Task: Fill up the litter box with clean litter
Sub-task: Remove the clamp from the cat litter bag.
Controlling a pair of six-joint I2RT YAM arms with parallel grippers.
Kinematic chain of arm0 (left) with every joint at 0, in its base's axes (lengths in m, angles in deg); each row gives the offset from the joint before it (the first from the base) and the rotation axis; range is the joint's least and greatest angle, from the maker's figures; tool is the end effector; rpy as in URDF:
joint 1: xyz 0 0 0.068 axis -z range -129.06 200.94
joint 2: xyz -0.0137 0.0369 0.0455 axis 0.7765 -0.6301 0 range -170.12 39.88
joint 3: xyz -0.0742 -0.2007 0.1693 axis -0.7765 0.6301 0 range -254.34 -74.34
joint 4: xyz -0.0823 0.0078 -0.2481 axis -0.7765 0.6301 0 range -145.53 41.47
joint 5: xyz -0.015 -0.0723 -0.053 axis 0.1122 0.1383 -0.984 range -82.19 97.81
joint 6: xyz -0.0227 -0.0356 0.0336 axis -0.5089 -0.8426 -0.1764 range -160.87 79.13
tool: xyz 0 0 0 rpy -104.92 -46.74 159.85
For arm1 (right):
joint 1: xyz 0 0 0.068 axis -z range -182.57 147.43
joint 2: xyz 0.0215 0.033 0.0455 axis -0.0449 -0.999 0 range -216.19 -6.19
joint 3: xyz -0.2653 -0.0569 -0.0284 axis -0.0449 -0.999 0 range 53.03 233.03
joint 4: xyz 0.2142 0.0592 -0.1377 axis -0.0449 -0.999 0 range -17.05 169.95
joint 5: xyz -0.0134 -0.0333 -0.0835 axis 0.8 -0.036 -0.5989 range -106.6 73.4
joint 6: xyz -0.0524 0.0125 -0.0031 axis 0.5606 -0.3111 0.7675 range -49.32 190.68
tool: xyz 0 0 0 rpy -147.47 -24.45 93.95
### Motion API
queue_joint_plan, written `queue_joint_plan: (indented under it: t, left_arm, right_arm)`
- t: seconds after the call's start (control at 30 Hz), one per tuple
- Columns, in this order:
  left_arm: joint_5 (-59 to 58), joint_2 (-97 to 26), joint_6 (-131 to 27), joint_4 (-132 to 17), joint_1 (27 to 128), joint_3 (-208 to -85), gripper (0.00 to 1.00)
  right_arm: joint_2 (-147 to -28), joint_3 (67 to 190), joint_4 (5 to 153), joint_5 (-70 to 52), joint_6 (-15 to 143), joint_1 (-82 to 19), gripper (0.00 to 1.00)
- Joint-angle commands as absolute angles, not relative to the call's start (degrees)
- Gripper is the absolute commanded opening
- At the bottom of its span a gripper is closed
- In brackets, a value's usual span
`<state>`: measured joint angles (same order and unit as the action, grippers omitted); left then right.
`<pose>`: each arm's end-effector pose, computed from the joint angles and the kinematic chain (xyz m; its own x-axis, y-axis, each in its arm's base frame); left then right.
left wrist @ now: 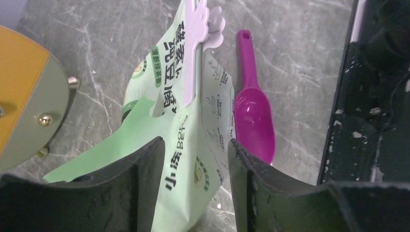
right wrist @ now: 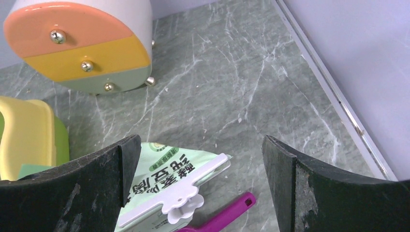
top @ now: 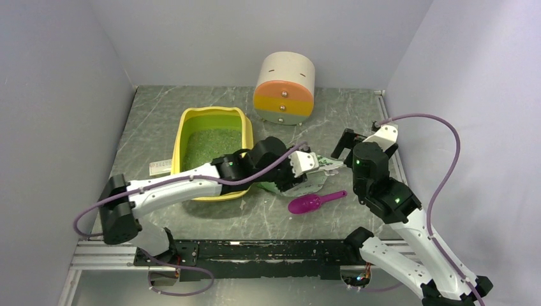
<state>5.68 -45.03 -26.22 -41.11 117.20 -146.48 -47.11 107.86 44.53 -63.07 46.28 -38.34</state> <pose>0.1382 -0.3175 0.3307 0.0568 0.4987 -0.8649 0.9443 0.2543 0.2087 0.1251 0.0583 0.3674 -0.2111 0.1987 -0.9571 0.2548 0.9565 0.1423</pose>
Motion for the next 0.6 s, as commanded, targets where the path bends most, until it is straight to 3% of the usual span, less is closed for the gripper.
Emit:
queue_joint_plan:
  t: [0.0, 0.13, 0.3, 0.4, 0.57]
  left_arm:
    - [7.7, -50.4, -24.7, -36.6, 117.5, -151.6, 0.54]
    - [10.2, -51.9, -25.3, -36.6, 117.3, -150.2, 0.49]
    - [8.1, -49.2, -27.2, -41.8, 113.6, -145.5, 0.56]
    - [4.1, -49.3, -27.6, -41.0, 110.6, -145.3, 0.55]
    - [1.1, -52.3, -26.9, -38.2, 109.5, -146.7, 0.42]
  right_arm:
    - [-46.8, 106.6, 46.3, -62.6, 48.7, -38.2, 1.00]
    - [-47.3, 106.6, 46.0, -62.2, 49.7, -38.2, 1.00]
    - [-47.1, 106.6, 46.9, -61.0, 50.8, -38.2, 1.00]
    - [-46.8, 105.8, 47.9, -58.3, 52.5, -38.2, 1.00]
    - [-45.8, 103.7, 51.2, -54.4, 57.1, -38.2, 1.00]
